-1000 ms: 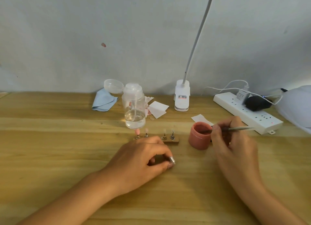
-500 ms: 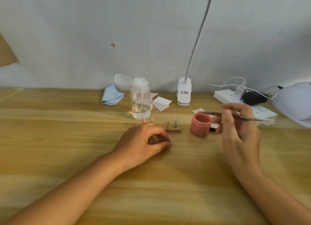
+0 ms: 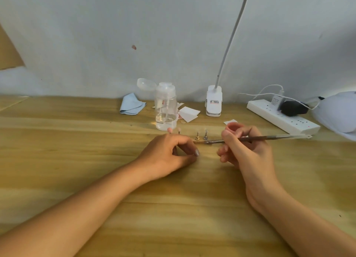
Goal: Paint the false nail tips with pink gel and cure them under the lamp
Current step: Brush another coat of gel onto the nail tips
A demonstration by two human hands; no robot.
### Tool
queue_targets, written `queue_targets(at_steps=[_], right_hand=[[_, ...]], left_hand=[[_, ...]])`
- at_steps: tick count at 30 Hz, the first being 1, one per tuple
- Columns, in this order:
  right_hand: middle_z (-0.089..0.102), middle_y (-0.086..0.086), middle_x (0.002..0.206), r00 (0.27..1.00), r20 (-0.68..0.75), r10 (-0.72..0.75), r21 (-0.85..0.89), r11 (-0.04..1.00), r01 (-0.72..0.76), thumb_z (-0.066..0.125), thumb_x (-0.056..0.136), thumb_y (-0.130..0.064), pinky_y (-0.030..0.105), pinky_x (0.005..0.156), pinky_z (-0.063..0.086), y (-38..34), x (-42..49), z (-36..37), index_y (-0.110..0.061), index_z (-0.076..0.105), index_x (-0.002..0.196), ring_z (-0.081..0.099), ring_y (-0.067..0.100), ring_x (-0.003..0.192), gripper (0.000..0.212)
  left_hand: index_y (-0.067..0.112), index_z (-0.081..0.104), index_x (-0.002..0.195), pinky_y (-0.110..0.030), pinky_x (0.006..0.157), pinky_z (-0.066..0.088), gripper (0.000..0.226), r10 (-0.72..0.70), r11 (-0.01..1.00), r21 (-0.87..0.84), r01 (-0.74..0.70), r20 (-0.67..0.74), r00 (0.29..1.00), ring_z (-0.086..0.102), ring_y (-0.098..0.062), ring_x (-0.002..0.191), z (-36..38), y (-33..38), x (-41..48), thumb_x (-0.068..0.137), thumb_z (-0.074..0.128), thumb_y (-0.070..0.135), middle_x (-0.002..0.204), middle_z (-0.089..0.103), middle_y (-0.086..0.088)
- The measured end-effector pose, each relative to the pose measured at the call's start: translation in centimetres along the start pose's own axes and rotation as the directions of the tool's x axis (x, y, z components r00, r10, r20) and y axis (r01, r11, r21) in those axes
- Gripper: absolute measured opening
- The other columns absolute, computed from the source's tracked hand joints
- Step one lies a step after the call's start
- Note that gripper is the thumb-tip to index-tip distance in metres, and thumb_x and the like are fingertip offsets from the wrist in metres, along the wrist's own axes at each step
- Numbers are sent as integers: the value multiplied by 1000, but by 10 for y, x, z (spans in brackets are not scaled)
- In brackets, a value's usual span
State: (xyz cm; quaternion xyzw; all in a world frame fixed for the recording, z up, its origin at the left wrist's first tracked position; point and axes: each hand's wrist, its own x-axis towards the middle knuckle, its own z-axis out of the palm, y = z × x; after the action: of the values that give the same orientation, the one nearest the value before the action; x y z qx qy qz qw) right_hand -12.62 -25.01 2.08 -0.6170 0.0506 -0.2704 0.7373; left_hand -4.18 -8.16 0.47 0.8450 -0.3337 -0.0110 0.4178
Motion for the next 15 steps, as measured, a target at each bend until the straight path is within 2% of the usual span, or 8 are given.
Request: queue_targets(at_steps=[1, 3, 5, 6, 7, 9, 12, 15], right_hand=[[54, 25, 116, 1000, 15, 7, 0, 1000, -7, 66, 88, -3, 24, 45, 49, 0, 0, 0, -7, 47, 81, 60, 17, 55, 20], [56, 20, 117, 999, 38, 20, 8, 1000, -20, 67, 86, -4, 24, 47, 51, 3, 1, -1, -6, 48, 81, 66, 18, 61, 20], [59, 12, 115, 998, 62, 11, 10, 1000, -12, 68, 84, -2, 23, 54, 54, 4, 1, -2, -6, 48, 80, 70, 18, 68, 20], [62, 7, 109, 997, 74, 4, 7, 1000, -5, 68, 84, -2, 22, 56, 55, 4, 0, -3, -5, 49, 80, 71, 18, 70, 20], [65, 0, 101, 997, 83, -1, 1, 1000, 1, 67, 84, -2, 22, 57, 55, 4, 0, -3, -5, 49, 80, 71, 18, 70, 19], [68, -13, 84, 995, 98, -10, -27, 1000, 12, 64, 87, 0, 22, 56, 54, 5, 0, -3, -4, 48, 80, 70, 17, 67, 18], [70, -14, 72, 994, 112, -10, -80, 997, 19, 58, 89, 7, 21, 53, 53, 6, 0, -3, -1, 48, 81, 66, 14, 59, 15], [72, 2, 69, 993, 115, 21, -114, 993, -8, 60, 88, 5, 20, 55, 53, 7, -1, -2, -2, 50, 79, 63, 13, 55, 15]], left_hand=[[37, 72, 79, -17, 66, 40, 17, -8, 1000, -11, 8, 19, 1000, 45, 3, 48, -1, 1, 2, 83, 78, 22, 80, 71, 22], [34, 73, 81, -41, 90, 43, 13, -27, 999, -32, 28, 39, 999, 45, 4, 46, -3, 1, 3, 83, 78, 22, 79, 71, 22], [31, 74, 83, -45, 97, 39, 11, -24, 999, -39, 25, 25, 999, 47, 11, 48, -1, 1, 2, 83, 79, 21, 82, 72, 20], [29, 74, 84, -41, 95, 40, 9, -11, 999, -40, 11, 11, 1000, 47, 13, 48, 0, 1, 2, 83, 79, 21, 83, 73, 19], [30, 75, 84, -37, 80, 43, 10, 1, 999, -38, -1, -1, 1000, 46, 11, 47, 1, 0, 2, 82, 79, 22, 83, 73, 19], [33, 73, 83, -11, 54, 34, 12, 8, 1000, -26, -8, -20, 1000, 43, 4, 43, 2, -2, 1, 81, 80, 23, 83, 73, 21], [32, 71, 80, 1, 54, 32, 14, -8, 999, -35, 6, -59, 998, 40, -1, 39, 3, -4, 1, 81, 80, 21, 83, 72, 24], [32, 69, 76, -2, 53, 32, 18, -23, 999, -49, 19, -74, 997, 39, -2, 39, 4, -4, 1, 81, 80, 19, 82, 72, 24]])
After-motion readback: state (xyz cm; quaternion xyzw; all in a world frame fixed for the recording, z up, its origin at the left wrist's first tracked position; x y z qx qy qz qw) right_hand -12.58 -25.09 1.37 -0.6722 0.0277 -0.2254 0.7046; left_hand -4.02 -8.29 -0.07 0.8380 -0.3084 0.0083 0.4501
